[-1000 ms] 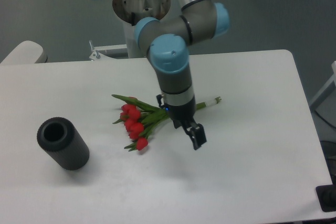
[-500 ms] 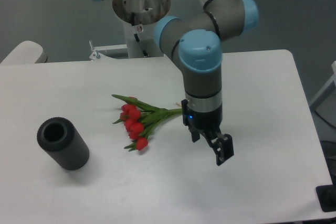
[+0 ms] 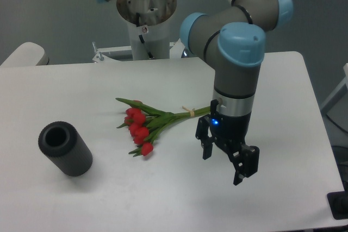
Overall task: Place the flowers on the table
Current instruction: 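Raise the open gripper up and away from the tulips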
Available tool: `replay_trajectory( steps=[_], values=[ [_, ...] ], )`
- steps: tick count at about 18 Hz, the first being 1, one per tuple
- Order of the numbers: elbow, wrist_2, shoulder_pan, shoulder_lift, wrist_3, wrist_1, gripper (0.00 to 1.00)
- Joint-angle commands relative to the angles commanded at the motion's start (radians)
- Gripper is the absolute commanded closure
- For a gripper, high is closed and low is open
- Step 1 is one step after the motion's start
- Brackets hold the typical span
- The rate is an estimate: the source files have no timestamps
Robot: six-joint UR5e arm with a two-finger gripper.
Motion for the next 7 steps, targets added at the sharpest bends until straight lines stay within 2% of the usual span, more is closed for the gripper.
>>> replay_trajectory(
  steps=[7],
  values=[
    [0.000, 0.000, 0.000, 0.000, 0.012, 0.000, 0.01]
  ],
)
